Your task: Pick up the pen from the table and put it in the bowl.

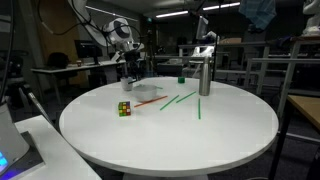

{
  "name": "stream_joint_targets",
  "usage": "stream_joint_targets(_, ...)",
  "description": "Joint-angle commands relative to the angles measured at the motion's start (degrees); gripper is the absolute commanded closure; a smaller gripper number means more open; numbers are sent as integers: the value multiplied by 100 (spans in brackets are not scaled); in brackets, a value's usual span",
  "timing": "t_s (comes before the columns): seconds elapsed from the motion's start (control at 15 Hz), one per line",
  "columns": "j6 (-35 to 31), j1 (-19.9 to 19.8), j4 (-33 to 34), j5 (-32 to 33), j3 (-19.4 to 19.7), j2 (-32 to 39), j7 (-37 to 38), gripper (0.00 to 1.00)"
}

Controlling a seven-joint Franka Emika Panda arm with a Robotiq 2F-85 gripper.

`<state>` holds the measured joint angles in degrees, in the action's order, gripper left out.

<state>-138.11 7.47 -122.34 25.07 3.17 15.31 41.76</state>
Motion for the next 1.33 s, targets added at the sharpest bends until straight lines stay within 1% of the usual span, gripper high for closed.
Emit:
stream_joint_targets(0.0, -304, 26, 122, 203, 178, 300, 115, 95)
stream_joint_targets(0.27, -394, 70, 185, 196, 350, 451, 64, 95)
stream_joint_targets(0.47, -375, 83, 183, 159, 394, 434, 37, 95)
stream_joint_targets(0.93, -296, 140, 185, 154, 379, 404, 39, 95)
stream_joint_targets(1.13, -384, 146, 100, 51, 300, 345, -81, 95)
stream_joint_targets(1.2, -350, 126, 88, 26, 326, 394, -35, 81)
stream_joint_targets(1.27, -350, 131, 88, 24, 311, 393, -37, 81)
